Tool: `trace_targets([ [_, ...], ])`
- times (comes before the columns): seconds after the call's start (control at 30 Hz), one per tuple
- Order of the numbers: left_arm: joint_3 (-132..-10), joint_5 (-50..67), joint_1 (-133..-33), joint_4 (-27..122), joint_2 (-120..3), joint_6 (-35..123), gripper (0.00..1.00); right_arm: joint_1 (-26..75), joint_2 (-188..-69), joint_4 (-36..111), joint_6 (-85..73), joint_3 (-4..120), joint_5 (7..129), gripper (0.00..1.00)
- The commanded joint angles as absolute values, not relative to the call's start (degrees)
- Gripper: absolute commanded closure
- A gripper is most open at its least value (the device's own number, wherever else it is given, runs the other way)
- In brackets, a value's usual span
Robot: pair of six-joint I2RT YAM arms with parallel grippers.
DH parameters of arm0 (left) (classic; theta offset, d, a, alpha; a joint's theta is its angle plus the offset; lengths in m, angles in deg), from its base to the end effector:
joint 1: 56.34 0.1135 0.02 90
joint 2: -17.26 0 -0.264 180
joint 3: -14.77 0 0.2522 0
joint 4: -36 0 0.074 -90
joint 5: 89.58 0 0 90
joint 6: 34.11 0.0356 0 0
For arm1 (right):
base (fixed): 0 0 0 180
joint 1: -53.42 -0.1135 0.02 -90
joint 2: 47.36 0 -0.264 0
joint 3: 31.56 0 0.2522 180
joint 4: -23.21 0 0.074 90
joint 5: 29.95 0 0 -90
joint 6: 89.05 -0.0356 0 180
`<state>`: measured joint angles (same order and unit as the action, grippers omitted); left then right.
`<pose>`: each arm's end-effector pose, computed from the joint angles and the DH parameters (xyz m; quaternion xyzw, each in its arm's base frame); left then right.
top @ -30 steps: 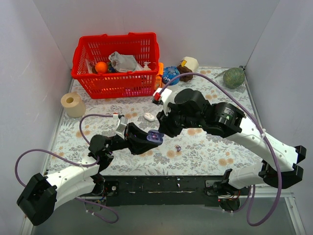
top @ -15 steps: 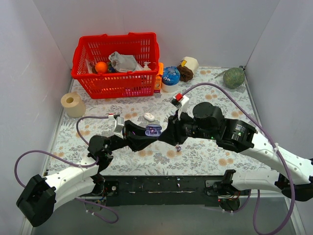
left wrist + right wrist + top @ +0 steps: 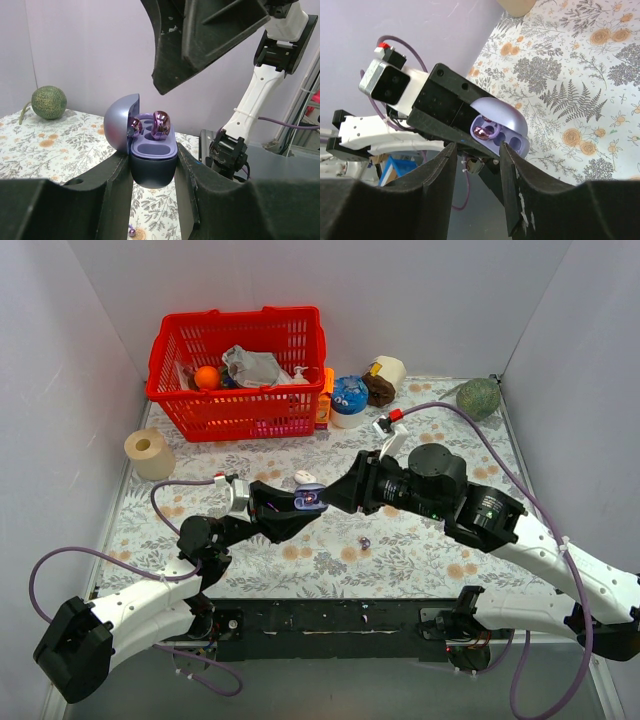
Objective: Insert the wireless bluetooth earbuds into the charging case
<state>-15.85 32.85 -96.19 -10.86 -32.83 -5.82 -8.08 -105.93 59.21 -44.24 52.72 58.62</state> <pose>0.1266 -0.1305 0.2798 0.1397 0.5351 -0.7273 0.4063 0.1045 0.1906 0.4286 -0.1010 0.7610 0.5084 0.3902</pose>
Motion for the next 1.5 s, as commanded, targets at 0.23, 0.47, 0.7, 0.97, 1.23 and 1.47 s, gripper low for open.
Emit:
trace_targets([
  [0.23, -18.5, 32.8, -96.3, -9.8, -31.9, -2.6, 1.0, -6.3, -108.2, 54.9, -46.5, 53.0, 59.6, 0.54],
  [0.47, -18.5, 32.0, -96.3, -9.0, -31.5, -1.9, 1.0, -6.3, -108.6, 55.2, -46.9, 52.3, 61.4, 0.56],
  [0.7, -18.9, 32.1, -96.3, -9.1, -31.7, -2.1, 1.0, -6.2, -109.2, 55.7, -47.1, 51.6, 61.5, 0.56],
  [0.97, -19.5, 32.5, -96.3, -9.1, -31.6, -2.5, 1.0, -5.8, -109.2, 55.3, -47.5, 50.1, 61.1, 0.57],
  [1.23, -19.3, 32.9, -96.3, -8.3, -31.3, -2.5, 1.0, -5.2, -109.8, 54.2, -47.8, 49.5, 61.9, 0.61],
  [1.47, -19.3, 33.2, -96.3, -8.0, -31.2, -2.4, 1.0, -4.9, -110.7, 54.5, -47.0, 50.2, 62.6, 0.69],
])
